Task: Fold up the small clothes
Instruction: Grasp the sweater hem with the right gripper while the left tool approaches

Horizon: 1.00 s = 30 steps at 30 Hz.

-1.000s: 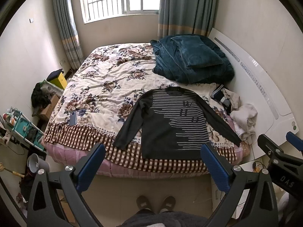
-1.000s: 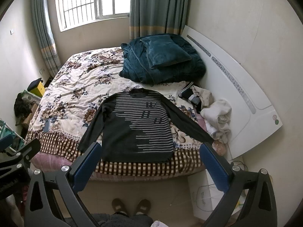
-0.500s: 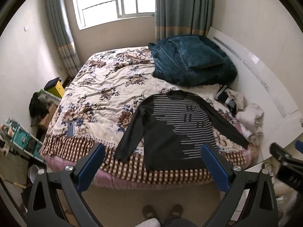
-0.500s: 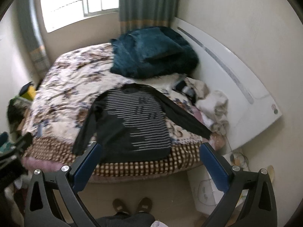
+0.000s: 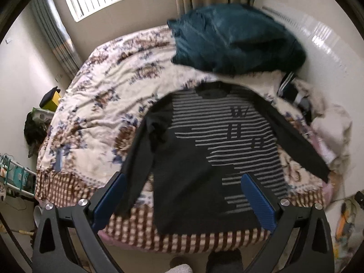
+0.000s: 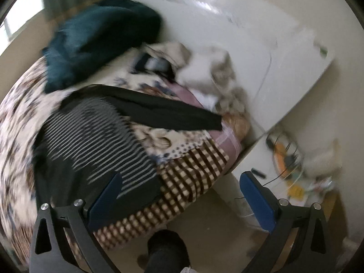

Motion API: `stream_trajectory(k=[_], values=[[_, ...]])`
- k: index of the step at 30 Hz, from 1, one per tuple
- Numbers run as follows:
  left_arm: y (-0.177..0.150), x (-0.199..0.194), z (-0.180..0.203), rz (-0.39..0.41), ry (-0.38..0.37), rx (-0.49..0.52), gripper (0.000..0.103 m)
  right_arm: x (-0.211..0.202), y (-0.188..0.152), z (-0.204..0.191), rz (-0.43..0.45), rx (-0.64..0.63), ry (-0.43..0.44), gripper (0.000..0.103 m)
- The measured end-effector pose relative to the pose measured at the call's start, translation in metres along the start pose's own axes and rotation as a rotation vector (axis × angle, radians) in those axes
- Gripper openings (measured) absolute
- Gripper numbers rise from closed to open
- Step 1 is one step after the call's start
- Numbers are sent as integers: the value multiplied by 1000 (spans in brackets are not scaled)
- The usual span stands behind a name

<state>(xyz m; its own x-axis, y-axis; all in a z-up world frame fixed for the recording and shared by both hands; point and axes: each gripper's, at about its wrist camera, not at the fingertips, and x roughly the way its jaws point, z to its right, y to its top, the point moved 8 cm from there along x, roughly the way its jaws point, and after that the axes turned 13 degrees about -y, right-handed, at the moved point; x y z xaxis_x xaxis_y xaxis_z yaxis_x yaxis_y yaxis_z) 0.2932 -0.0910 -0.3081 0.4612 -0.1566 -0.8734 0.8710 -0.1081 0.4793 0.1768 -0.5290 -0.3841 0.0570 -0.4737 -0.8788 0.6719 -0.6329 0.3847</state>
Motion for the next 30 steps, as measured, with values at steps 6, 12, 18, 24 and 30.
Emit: stream_trajectory(k=[6,12,18,24,30], values=[[-9,172,34,-220,17,-58,103,197,44,7,-176,222,-5,103],[-31,319,74,-376,21,-29,103,378,47,17,-392,454,7,76],[-23,364,98,-351,-50,-1,103,445,56,27,-268,770,34,51],[-24,350,92,-274,-80,34,103,433,85,0,-102,594,-54,7],[-23,314,59,-233,-109,-38,103,339,128,-38,76,454,-18,6]])
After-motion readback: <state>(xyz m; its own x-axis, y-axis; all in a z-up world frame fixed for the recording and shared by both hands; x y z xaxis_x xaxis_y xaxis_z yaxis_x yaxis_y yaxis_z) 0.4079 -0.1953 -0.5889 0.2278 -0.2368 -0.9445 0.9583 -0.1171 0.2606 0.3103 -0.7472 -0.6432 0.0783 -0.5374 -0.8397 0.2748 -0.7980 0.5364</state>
